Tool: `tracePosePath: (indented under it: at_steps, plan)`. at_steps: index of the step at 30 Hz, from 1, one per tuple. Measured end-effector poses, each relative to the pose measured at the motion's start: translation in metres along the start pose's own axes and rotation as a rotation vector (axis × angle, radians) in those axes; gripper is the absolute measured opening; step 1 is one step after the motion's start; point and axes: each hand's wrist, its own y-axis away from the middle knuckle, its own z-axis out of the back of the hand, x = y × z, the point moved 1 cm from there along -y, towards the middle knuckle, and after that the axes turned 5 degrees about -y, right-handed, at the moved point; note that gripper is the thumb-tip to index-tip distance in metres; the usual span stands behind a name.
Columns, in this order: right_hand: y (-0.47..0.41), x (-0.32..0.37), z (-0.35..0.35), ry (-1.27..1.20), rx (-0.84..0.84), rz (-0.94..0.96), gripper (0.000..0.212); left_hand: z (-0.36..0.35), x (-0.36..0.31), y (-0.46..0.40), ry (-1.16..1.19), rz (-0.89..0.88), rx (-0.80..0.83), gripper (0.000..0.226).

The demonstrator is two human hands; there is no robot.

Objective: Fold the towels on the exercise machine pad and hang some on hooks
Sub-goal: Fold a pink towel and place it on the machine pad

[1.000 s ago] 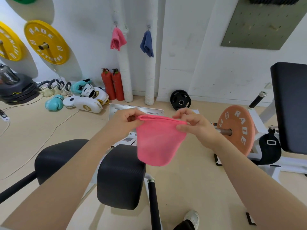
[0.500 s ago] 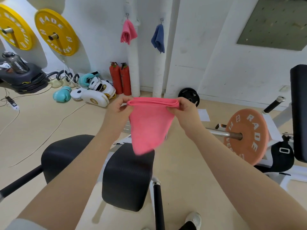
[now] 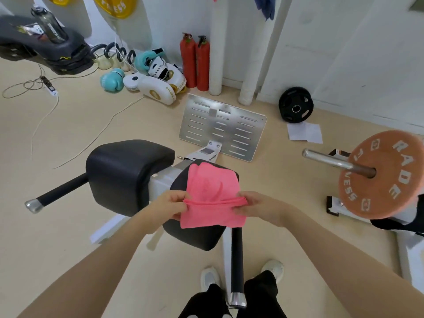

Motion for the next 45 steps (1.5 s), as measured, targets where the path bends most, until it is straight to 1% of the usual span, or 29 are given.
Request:
tracePosePath:
  at_steps: [2,4,6,7,8,10,12,14,16,19,20,22,24,25,26,27,29,31,33,34,35,36,38,39,40,41,43,44,45]
  plan:
    - [-0.004,-0.005,-0.004,-0.051,0.000,-0.035,0.027,-0.001,-0.002,0.002,0.043,0.024,0.029,0.011]
    - [-0.006,-0.007,-0.004,-0.156,0.037,-0.062,0.034,-0.005,-0.011,-0.012,0.161,0.050,0.022,0.018]
    - [-0.008,-0.008,-0.002,-0.231,0.098,-0.060,0.030,-0.007,-0.025,-0.027,0.287,0.261,-0.062,0.018]
    - [-0.009,-0.009,0.000,-0.248,0.109,-0.078,0.028,-0.006,-0.028,-0.032,0.298,0.310,-0.098,0.016]
    - [-0.011,-0.012,0.002,-0.213,0.085,-0.119,0.030,-0.006,-0.027,-0.036,0.279,0.268,-0.110,0.019]
    - [-0.012,-0.016,0.003,-0.039,0.083,-0.164,0.034,-0.005,-0.022,-0.047,0.077,0.045,-0.121,0.025]
    - [-0.013,-0.013,-0.002,0.074,0.212,-0.173,0.024,-0.003,-0.012,-0.060,-0.205,-0.086,-0.218,0.017]
    - [-0.014,-0.008,-0.010,0.082,0.310,-0.165,0.021,-0.004,-0.008,-0.079,-0.402,-0.092,-0.351,0.021]
    - [-0.015,-0.002,-0.012,0.047,0.317,-0.111,0.023,-0.006,-0.006,-0.096,-0.523,-0.037,-0.401,0.026]
    - [-0.021,0.002,-0.007,-0.147,0.207,-0.013,0.024,-0.005,-0.004,-0.109,-0.659,0.071,-0.366,0.031]
    - [-0.024,0.002,-0.004,-0.215,0.143,0.011,0.030,-0.005,-0.006,-0.112,-0.666,0.107,-0.354,0.034]
    - [-0.029,0.002,0.002,-0.337,0.021,0.016,0.041,-0.003,-0.014,-0.116,-0.634,0.156,-0.335,0.034]
    - [-0.032,0.002,0.004,-0.377,-0.035,0.004,0.035,0.000,-0.016,-0.122,-0.506,0.178,-0.335,0.016]
    - [-0.033,0.002,0.004,-0.379,-0.043,-0.009,0.030,0.001,-0.016,-0.124,-0.435,0.191,-0.340,0.018]
    - [-0.033,0.003,0.003,-0.374,-0.044,-0.025,0.025,0.001,-0.017,-0.125,-0.390,0.214,-0.333,0.028]
    - [-0.033,0.003,0.002,-0.371,-0.043,-0.038,0.023,-0.001,-0.018,-0.126,-0.372,0.245,-0.318,0.033]
    - [-0.034,0.002,0.002,-0.370,-0.041,-0.061,0.023,-0.004,-0.020,-0.130,-0.364,0.283,-0.293,0.031]
    - [-0.035,0.002,0.002,-0.381,-0.028,-0.078,0.020,-0.007,-0.023,-0.131,-0.299,0.248,-0.293,0.028]
    - [-0.036,0.001,0.002,-0.372,-0.009,-0.074,0.021,-0.006,-0.021,-0.129,-0.171,0.145,-0.340,0.023]
    - [-0.036,0.000,0.001,-0.360,0.004,-0.064,0.025,-0.003,-0.016,-0.126,-0.149,0.095,-0.380,0.021]
    - [-0.036,0.000,0.001,-0.344,0.023,-0.048,0.035,0.000,-0.009,-0.122,-0.180,0.069,-0.426,0.021]
    - [-0.037,-0.001,0.002,-0.332,0.038,-0.037,0.047,0.004,0.000,-0.119,-0.267,0.067,-0.471,0.021]
    - [-0.037,-0.001,0.004,-0.305,0.062,-0.049,0.073,0.005,0.015,-0.112,-0.534,0.114,-0.541,0.024]
    - [-0.038,-0.001,0.006,-0.294,0.074,-0.061,0.082,0.004,0.018,-0.110,-0.647,0.125,-0.564,0.025]
    - [-0.038,-0.001,0.007,-0.290,0.082,-0.068,0.087,0.001,0.017,-0.110,-0.697,0.121,-0.588,0.025]
    - [-0.038,-0.002,0.007,-0.297,0.088,-0.074,0.090,-0.001,0.014,-0.111,-0.683,0.122,-0.602,0.027]
    - [-0.036,-0.003,0.006,-0.319,0.098,-0.087,0.093,0.000,0.005,-0.111,-0.539,0.109,-0.682,0.036]
    - [-0.035,-0.003,0.006,-0.330,0.103,-0.091,0.092,0.000,0.001,-0.112,-0.521,0.040,-0.730,0.037]
    - [-0.033,-0.003,0.005,-0.337,0.112,-0.099,0.089,-0.001,-0.004,-0.111,-0.567,-0.064,-0.733,0.034]
